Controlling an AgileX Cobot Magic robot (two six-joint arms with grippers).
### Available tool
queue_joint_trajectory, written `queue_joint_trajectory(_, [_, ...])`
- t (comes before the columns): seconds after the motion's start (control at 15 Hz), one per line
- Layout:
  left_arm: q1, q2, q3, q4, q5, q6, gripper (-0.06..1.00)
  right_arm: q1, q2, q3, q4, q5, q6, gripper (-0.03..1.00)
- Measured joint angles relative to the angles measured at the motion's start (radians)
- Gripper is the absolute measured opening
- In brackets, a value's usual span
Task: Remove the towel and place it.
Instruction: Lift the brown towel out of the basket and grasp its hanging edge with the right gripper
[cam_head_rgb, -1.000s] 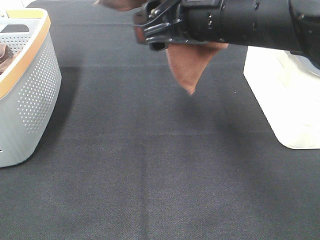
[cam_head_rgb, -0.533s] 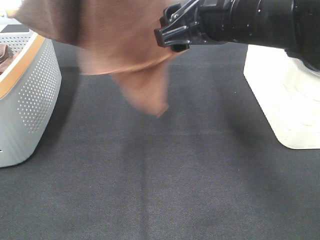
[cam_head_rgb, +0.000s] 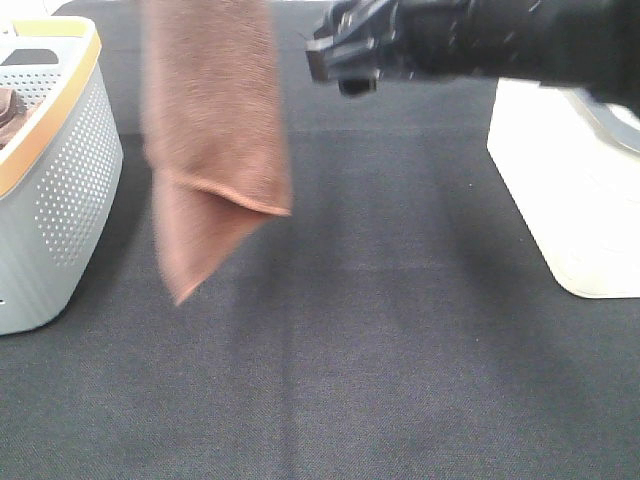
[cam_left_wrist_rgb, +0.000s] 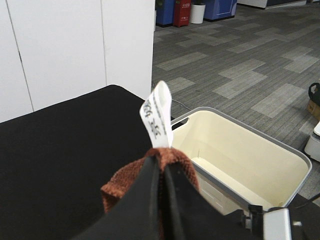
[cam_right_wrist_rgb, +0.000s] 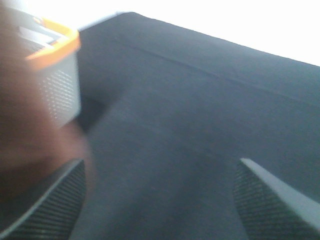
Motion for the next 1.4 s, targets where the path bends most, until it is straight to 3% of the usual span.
queue_joint_trajectory(0.27, [0.000,0.000,0.000,0.130,0.000,-0.089,0.00,0.000,-0.054,0.000,0.004,0.161,-0.020,0.76])
queue_joint_trajectory(0.53, [0.000,0.006,0.000,0.223,0.004,-0.133,0.00,0.000,-0.095,0.001,0.004,0.251,-0.027,0.76])
queue_joint_trajectory(0.87, [0.000,0.039,0.000,0.173,0.009,-0.135,0.00,0.000,-0.107,0.001,0.004,0.523,-0.027,0.74])
queue_joint_trajectory(1.13, [0.000,0.044,0.000,0.133,0.003,-0.135,0.00,0.000,-0.028,-0.035,0.003,0.596,-0.036,0.72])
queue_joint_trajectory(1.4, [0.000,0.087,0.000,0.083,0.001,-0.135,0.00,0.000,0.095,-0.106,0.001,0.602,-0.049,0.71])
